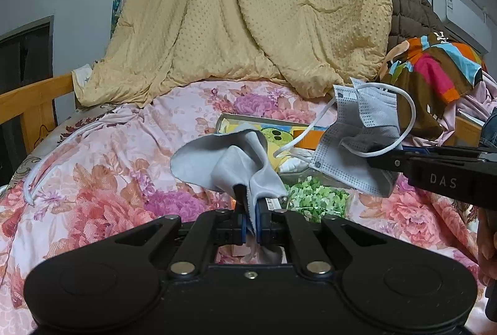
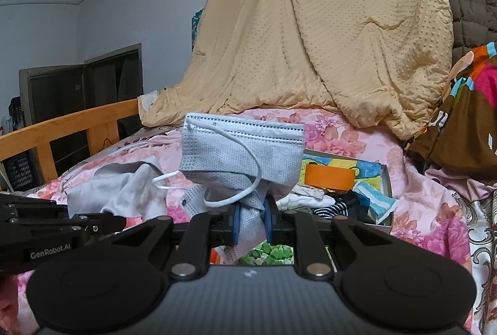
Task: Organize soft objects
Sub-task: 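Lift and carry the grey cloth and grey face mask over the tray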
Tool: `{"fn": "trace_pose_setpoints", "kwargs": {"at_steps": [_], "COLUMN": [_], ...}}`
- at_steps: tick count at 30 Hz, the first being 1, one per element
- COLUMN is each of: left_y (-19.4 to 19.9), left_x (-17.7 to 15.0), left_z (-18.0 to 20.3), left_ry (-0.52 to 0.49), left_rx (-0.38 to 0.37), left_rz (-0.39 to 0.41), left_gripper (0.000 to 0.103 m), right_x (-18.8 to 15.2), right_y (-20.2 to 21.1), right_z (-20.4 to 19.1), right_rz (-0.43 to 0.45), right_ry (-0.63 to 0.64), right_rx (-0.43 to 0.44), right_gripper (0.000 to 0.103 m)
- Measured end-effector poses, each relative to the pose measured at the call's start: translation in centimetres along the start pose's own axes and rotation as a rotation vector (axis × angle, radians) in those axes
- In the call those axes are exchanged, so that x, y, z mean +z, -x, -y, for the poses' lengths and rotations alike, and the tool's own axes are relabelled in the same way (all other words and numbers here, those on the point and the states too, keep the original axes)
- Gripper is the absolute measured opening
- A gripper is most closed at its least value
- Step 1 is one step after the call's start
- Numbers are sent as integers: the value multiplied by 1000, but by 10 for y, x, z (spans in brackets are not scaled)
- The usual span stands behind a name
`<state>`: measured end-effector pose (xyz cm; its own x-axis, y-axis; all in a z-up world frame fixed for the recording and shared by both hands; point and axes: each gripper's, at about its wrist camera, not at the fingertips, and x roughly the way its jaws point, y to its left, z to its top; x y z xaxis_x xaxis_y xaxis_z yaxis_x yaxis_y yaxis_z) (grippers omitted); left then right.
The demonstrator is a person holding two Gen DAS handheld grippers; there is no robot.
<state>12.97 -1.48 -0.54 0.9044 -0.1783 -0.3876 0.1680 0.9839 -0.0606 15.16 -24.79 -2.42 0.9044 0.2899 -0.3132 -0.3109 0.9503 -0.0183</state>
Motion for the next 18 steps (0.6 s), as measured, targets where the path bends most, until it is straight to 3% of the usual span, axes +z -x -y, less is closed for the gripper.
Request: {"fn": "trace_pose_setpoints", "kwargs": {"at_steps": [18], "left_y": [-27], "left_x": [20], "left_z": [-1], "left_ry": [-4], "left_rx": [6], "left_rz": [43], "left_gripper": [5], "right_x": [9], "right_y": [-15], "right_z": [7], "right_rz": [51], "right_ry": [-16], "right_rx": [-22], "right_gripper": [18]}}
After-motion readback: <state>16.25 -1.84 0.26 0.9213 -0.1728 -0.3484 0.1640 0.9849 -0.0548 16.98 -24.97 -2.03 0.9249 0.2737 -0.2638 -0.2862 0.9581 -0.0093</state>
